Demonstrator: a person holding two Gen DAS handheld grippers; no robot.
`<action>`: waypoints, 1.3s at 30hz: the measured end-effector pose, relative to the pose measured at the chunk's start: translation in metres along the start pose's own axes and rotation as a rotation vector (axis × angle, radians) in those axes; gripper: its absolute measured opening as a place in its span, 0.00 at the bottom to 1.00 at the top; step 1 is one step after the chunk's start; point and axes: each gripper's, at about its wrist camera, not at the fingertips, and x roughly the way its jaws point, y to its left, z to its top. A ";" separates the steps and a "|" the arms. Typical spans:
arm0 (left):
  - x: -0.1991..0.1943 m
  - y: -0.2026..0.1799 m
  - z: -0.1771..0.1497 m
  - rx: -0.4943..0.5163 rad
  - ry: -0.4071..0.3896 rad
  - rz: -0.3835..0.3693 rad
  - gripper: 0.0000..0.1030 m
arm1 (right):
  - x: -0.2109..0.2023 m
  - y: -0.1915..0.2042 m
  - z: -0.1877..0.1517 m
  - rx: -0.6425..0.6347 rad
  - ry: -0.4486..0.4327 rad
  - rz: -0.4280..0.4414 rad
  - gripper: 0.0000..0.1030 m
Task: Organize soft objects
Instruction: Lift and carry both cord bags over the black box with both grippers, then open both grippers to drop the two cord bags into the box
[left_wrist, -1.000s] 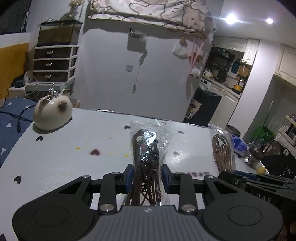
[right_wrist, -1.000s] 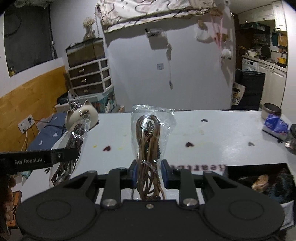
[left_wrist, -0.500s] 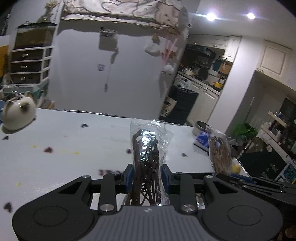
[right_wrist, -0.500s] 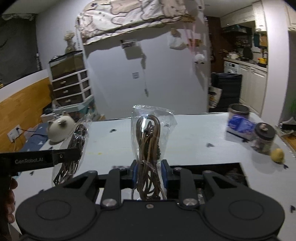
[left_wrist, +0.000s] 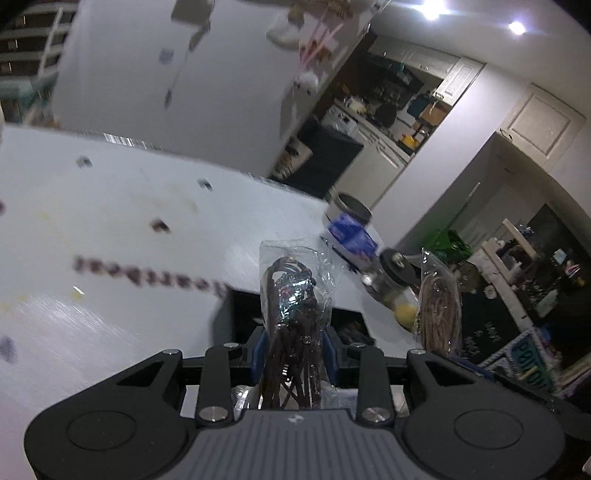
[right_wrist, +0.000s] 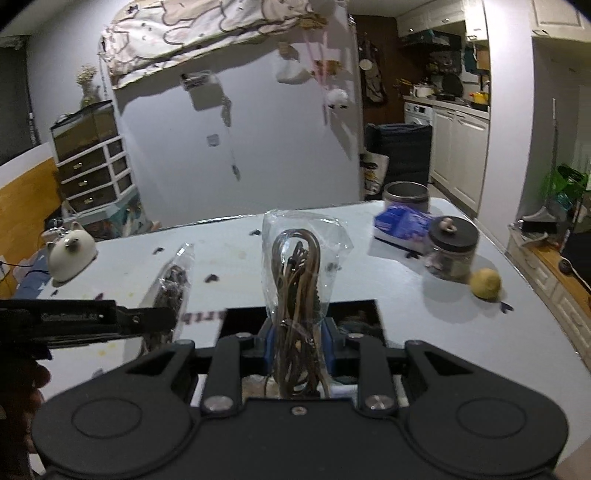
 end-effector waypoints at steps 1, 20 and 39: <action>0.009 -0.002 -0.002 -0.018 0.020 -0.015 0.32 | 0.000 -0.005 0.000 0.000 0.004 -0.005 0.25; 0.082 0.003 -0.015 -0.070 0.089 0.080 0.52 | 0.065 -0.047 0.006 0.099 0.181 0.094 0.25; 0.094 -0.008 -0.024 0.156 0.250 0.098 0.11 | 0.110 -0.030 0.006 0.113 0.295 0.235 0.22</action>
